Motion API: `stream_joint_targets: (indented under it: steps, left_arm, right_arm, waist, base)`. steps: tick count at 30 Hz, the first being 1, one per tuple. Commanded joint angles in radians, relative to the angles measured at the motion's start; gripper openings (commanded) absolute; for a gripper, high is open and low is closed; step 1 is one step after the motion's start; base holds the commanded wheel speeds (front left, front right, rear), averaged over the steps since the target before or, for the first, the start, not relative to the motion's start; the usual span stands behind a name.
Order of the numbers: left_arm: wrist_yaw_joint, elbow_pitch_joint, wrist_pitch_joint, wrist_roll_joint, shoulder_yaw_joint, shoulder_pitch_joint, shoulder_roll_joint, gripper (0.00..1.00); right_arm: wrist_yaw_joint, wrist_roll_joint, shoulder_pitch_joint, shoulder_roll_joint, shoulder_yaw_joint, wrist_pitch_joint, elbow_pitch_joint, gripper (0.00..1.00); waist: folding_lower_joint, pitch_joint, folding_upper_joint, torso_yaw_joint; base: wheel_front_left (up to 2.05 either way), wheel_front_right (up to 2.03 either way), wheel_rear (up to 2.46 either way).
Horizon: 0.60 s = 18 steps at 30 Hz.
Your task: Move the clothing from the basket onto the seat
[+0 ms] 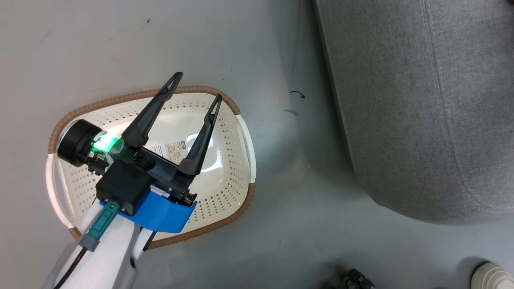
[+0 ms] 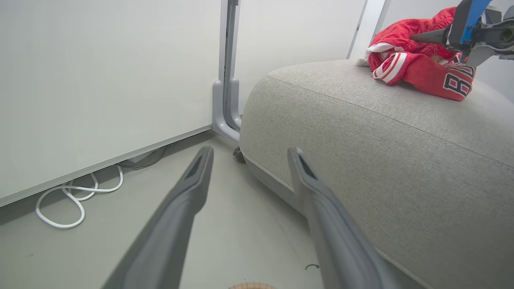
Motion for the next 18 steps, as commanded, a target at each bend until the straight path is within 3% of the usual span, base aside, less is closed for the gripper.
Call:
stream_joint_targets:
  steps: [1,10,18]
  left_arm:
    - [-0.001,-0.003,-0.003,0.007,0.003,-0.014,-0.006,1.00]
    - [-0.001,0.024,-0.003,-0.008,0.001,0.000,-0.039,1.00]
    - [-0.001,0.056,-0.003,-0.029,0.034,0.049,-0.102,1.00]
  right_arm:
    - [0.000,-0.014,0.008,-0.002,-0.005,-0.014,0.023,1.00]
    - [0.000,-0.051,0.017,-0.003,0.023,-0.060,0.094,1.00]
    - [0.000,-0.055,0.136,0.023,0.120,-0.124,0.073,1.00]
  waist:
    - [-0.0002,-0.009,0.0001,0.003]
    - [-0.0002,-0.078,0.0001,0.010]
    - [-0.0002,-0.202,0.0001,0.035]
  base:
    - [0.00,0.00,0.00]
    - [0.00,0.00,0.00]
    - [0.00,0.00,0.00]
